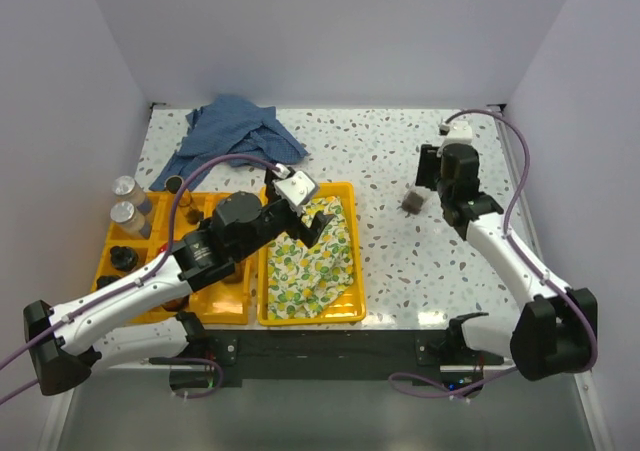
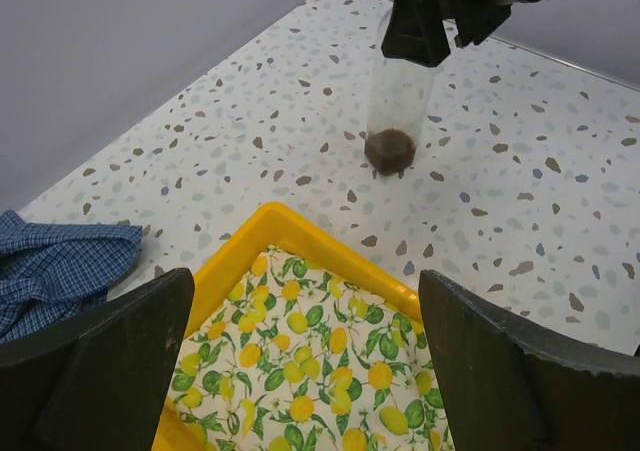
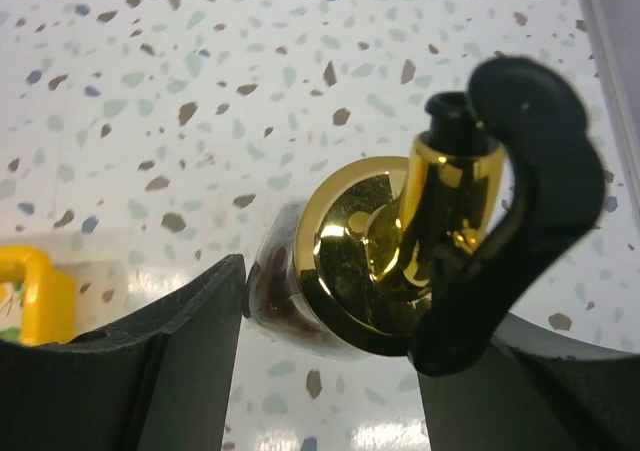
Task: Organize the condiment bottles
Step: Place the bottle at the center of the board.
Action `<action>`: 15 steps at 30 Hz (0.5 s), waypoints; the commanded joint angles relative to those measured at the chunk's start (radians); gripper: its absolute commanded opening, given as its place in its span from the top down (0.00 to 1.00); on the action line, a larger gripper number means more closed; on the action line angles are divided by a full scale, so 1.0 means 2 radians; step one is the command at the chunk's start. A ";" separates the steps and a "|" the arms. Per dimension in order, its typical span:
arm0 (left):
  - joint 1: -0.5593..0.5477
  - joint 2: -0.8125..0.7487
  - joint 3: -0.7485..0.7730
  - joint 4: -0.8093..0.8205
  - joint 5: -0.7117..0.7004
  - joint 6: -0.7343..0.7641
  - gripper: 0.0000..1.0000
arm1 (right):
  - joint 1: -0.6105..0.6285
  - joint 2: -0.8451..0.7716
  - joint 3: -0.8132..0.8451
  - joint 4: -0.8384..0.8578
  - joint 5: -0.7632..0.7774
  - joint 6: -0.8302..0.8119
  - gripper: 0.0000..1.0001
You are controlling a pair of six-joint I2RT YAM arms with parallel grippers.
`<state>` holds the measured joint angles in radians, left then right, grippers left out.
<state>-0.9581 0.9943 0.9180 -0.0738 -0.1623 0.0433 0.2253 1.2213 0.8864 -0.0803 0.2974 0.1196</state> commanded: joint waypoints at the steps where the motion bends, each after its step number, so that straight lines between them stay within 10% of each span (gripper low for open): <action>1: -0.002 -0.009 -0.003 0.028 -0.009 0.008 0.00 | 0.045 -0.067 -0.014 -0.044 -0.020 -0.001 0.58; 15: -0.002 -0.017 -0.016 0.049 -0.023 0.014 0.00 | 0.199 -0.161 -0.021 -0.187 0.007 0.036 0.52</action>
<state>-0.9581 0.9665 0.8864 -0.0460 -0.1951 0.0475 0.5716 0.9207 0.8230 -0.4366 0.2737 0.1642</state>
